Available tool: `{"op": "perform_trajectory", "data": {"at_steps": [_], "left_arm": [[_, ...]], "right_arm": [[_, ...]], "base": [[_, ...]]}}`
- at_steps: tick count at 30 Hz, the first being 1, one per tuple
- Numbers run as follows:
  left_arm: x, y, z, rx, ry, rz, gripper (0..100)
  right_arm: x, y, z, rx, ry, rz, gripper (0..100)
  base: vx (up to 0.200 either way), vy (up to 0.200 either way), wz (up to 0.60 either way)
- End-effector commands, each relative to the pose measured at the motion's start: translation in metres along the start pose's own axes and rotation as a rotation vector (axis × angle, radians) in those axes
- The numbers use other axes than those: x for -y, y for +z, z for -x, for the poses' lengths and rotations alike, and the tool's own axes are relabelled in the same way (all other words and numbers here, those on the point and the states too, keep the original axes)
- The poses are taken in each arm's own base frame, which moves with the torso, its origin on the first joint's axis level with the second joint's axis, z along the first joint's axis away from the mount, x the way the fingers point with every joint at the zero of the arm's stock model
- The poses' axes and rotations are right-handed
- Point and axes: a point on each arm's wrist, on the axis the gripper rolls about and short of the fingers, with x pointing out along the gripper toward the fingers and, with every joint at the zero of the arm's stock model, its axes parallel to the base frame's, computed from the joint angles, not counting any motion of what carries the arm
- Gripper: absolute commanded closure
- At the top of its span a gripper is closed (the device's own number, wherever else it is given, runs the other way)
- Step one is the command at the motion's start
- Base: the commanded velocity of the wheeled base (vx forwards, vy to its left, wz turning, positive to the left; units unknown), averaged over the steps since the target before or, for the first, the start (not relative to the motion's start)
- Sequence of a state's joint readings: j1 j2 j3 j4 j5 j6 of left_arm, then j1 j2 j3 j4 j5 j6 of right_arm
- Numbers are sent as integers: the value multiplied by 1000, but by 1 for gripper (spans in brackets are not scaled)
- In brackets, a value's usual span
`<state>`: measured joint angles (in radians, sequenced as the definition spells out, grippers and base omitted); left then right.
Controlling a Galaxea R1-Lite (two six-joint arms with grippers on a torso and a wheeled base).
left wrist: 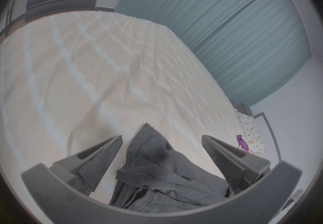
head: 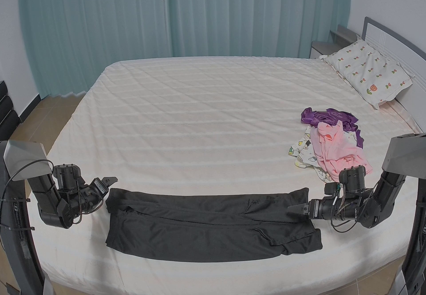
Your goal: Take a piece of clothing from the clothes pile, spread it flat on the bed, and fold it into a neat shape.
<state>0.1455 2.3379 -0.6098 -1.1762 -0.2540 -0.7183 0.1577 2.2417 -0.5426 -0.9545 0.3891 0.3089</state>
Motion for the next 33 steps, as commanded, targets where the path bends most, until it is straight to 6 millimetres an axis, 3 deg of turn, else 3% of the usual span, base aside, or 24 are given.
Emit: {"op": "perform_trajectory", "data": {"at_steps": [1, 7, 12, 31, 32, 33], "left_arm": [[10, 11, -3, 32, -18, -67, 0], [19, 18, -18, 5, -13, -144, 0], [17, 8, -31, -53, 6, -194, 0], [5, -3, -44, -72, 68, -238, 0], [5, -2, -44, -69, 67, -240, 100], [5, -1, -44, -62, 68, -240, 100]], "right_arm": [[4, 14, 7, 56, -6, -23, 0], [14, 24, 6, 93, -19, -85, 0], [20, 30, 9, 118, -29, -110, 0], [27, 35, 8, 137, -41, -121, 0], [31, 37, 7, 141, -46, -128, 0], [34, 37, 6, 142, -54, -138, 0]], "base": [[0, 0, 0], [0, 0, 0], [0, 0, 0], [0, 0, 0], [0, 0, 0], [0, 0, 0]]}}
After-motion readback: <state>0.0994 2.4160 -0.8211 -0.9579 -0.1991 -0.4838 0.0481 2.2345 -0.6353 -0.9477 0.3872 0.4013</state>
